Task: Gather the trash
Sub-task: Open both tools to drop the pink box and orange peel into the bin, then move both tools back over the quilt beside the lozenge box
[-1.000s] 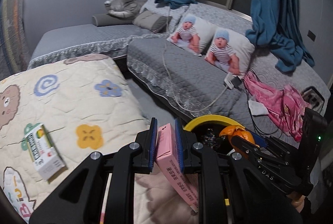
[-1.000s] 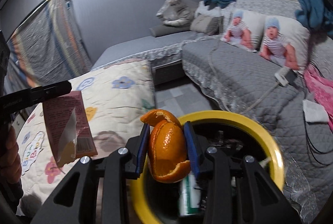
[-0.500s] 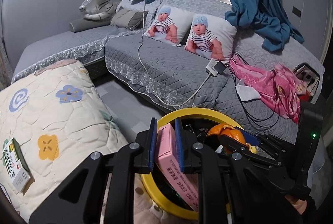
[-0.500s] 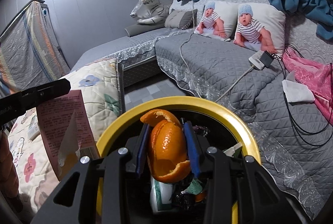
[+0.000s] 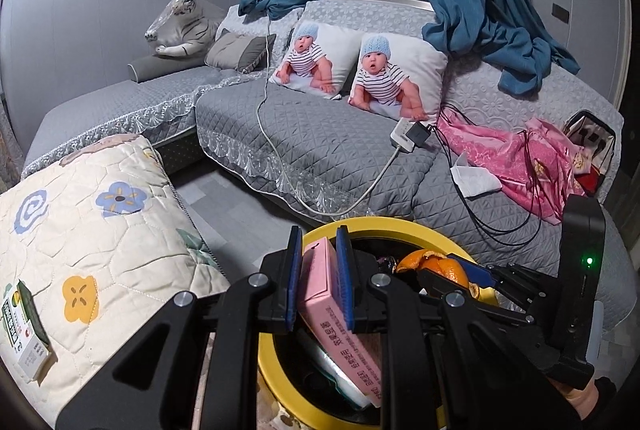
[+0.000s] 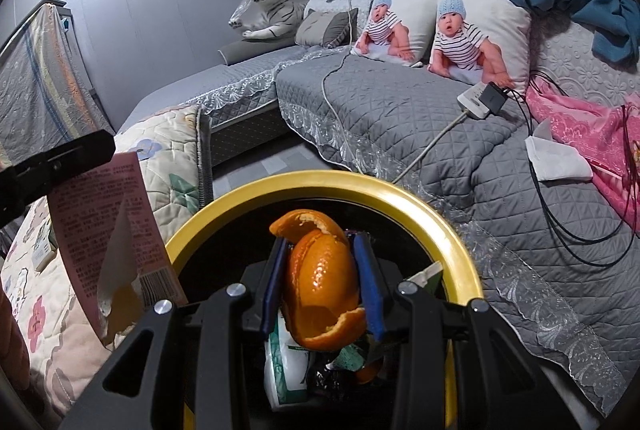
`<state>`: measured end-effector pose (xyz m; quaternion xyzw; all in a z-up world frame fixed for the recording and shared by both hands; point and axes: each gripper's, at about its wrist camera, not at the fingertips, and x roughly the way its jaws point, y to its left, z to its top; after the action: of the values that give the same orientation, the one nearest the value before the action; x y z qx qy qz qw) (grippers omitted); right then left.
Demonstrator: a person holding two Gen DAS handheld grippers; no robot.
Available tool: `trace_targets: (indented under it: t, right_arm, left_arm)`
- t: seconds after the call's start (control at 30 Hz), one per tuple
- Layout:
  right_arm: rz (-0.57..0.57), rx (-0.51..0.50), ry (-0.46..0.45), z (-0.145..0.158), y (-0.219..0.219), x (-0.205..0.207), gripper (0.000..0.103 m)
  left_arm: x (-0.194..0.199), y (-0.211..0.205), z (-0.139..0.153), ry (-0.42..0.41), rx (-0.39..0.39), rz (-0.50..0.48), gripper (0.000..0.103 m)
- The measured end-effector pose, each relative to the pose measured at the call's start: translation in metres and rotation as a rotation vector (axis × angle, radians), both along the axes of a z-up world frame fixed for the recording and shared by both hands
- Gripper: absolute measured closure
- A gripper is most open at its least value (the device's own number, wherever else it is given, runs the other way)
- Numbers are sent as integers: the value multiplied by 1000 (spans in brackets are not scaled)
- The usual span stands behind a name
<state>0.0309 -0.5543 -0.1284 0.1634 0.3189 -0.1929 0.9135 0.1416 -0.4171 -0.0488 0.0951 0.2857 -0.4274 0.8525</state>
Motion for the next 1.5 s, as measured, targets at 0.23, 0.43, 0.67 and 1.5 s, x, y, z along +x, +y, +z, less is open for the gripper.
trace_targets:
  t: [0.23, 0.43, 0.67, 1.5]
  right_arm:
    - [-20, 10, 26, -2, -4, 1, 69]
    - [-65, 27, 38, 0, -12, -1, 59]
    - [-102, -22, 38, 18, -8, -4, 42]
    - [-22, -174, 25, 46, 86, 46, 8]
  left_arm:
    - [7, -4, -7, 58, 20, 3, 87]
    - [20, -3, -16, 140, 52, 40, 85]
    - [24, 18, -7, 146, 15, 110, 32]
    - [33, 207, 39, -54, -63, 474, 8]
